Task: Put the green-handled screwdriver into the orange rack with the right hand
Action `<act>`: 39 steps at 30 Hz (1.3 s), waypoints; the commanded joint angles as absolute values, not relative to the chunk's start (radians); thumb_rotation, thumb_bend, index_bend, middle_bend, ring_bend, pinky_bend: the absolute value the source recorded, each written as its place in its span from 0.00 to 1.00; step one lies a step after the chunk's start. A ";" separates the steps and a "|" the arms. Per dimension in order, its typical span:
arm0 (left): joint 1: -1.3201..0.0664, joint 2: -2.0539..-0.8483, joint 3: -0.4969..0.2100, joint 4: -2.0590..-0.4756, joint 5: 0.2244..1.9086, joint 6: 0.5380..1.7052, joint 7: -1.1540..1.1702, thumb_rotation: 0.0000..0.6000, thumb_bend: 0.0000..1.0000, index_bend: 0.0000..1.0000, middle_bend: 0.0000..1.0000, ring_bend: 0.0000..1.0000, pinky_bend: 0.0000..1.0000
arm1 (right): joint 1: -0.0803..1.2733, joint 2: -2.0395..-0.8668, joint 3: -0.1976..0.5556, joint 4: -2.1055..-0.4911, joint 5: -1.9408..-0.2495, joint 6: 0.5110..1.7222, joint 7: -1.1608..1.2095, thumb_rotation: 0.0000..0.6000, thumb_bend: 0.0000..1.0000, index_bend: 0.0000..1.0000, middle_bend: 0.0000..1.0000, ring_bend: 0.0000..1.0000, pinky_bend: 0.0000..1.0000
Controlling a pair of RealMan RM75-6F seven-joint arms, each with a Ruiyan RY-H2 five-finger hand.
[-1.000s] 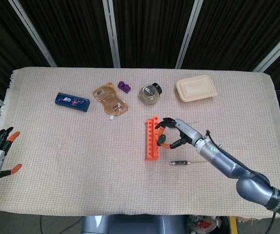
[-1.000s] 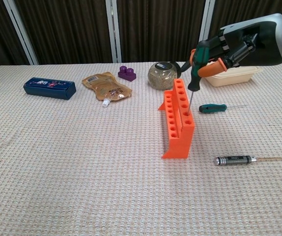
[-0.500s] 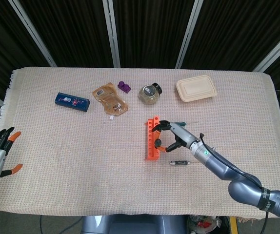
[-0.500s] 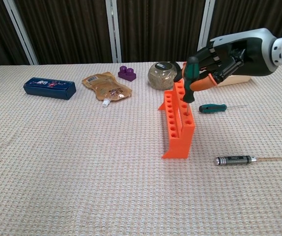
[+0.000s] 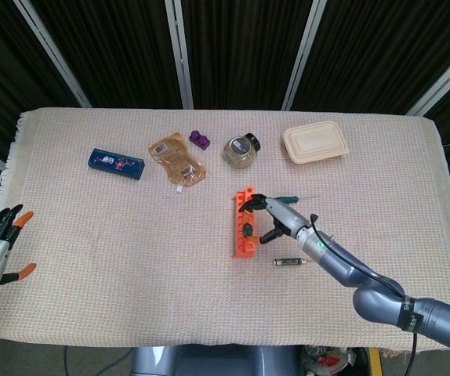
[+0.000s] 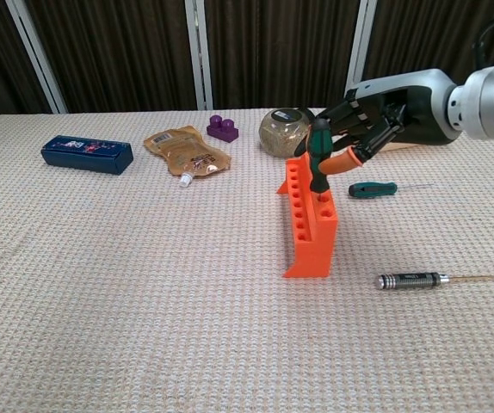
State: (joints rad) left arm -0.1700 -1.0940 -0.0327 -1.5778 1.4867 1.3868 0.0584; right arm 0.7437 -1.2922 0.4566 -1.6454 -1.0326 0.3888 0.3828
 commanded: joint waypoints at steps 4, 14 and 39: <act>-0.169 -1.097 -0.032 -1.570 1.484 1.386 0.053 1.00 0.16 0.10 0.00 0.00 0.00 | 0.775 -1.300 0.421 -1.617 -0.983 0.417 0.377 1.00 0.27 0.60 0.23 0.00 0.00; -0.170 -1.098 -0.032 -1.568 1.483 1.385 0.050 1.00 0.15 0.09 0.00 0.00 0.00 | 0.799 -1.292 0.378 -1.612 -0.949 0.432 0.374 1.00 0.27 0.56 0.21 0.00 0.00; -0.170 -1.086 -0.035 -1.596 1.496 1.402 0.063 1.00 0.16 0.07 0.00 0.00 0.00 | 0.749 -1.205 0.399 -1.707 -1.071 0.450 0.496 1.00 0.02 0.26 0.09 0.00 0.00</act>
State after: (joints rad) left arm -0.1706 -1.0866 -0.0356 -1.5954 1.4952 1.4017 0.0626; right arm 0.7541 -1.2123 0.3957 -1.6996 -1.0589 0.4565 0.4795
